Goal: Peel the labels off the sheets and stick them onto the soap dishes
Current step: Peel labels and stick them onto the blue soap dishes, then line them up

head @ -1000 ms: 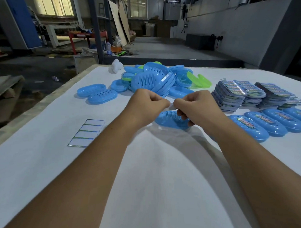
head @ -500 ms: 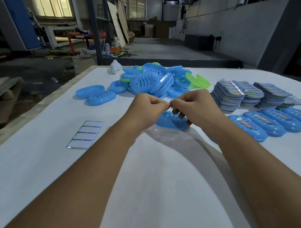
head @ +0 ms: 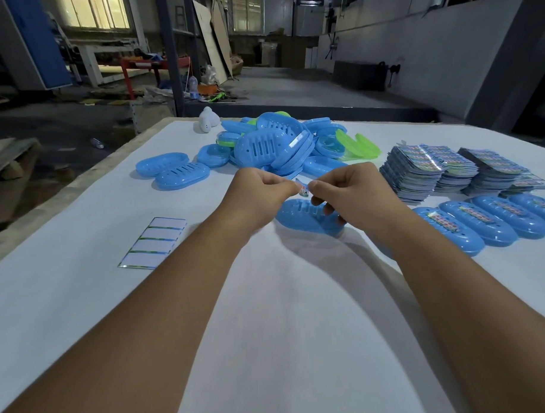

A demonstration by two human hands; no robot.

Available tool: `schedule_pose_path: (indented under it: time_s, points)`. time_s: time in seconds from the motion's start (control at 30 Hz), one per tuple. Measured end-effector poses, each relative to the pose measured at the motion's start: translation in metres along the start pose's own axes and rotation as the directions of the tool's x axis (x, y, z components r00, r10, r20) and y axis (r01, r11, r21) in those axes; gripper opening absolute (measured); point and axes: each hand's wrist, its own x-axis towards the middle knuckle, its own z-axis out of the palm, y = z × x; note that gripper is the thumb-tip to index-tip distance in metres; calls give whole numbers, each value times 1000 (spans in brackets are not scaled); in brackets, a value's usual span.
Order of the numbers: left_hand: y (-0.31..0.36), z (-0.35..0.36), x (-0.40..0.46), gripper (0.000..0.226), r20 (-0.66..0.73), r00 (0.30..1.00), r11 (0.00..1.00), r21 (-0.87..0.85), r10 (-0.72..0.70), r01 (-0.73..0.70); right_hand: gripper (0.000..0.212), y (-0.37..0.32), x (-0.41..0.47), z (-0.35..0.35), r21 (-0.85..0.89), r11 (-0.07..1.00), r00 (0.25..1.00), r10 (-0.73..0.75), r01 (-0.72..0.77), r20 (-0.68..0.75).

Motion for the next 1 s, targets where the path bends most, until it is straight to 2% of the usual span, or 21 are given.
schedule_pose_path:
  time_s: [0.13, 0.37, 0.67, 0.77, 0.9, 1.0]
  points:
    - [0, 1, 2, 15, -21, 1000, 999, 27, -18, 18, 26, 4, 4, -5, -65, 996, 997, 55, -59, -58]
    - [-1, 1, 4, 20, 11, 1000, 1000, 12, -18, 18, 30, 3, 6, -7, -95, 988, 992, 121, -123, -35]
    - [-8, 6, 8, 20, -15, 997, 997, 42, -70, 71, 29, 2, 5, -14, -96, 981, 986, 165, -167, -30]
    - [-11, 12, 8, 25, -13, 1000, 995, 96, -21, 22, 40, 3, 4, -16, -179, 969, 986, 164, -169, -40]
    - [-14, 17, 9, 19, -7, 999, 970, 241, 32, -29, 46, 5, 4, -16, -362, 916, 986, 156, -169, -66]
    - [-16, 18, 12, 23, 2, 998, 940, 337, 64, -61, 51, 7, 4, -14, -401, 901, 986, 151, -165, -65]
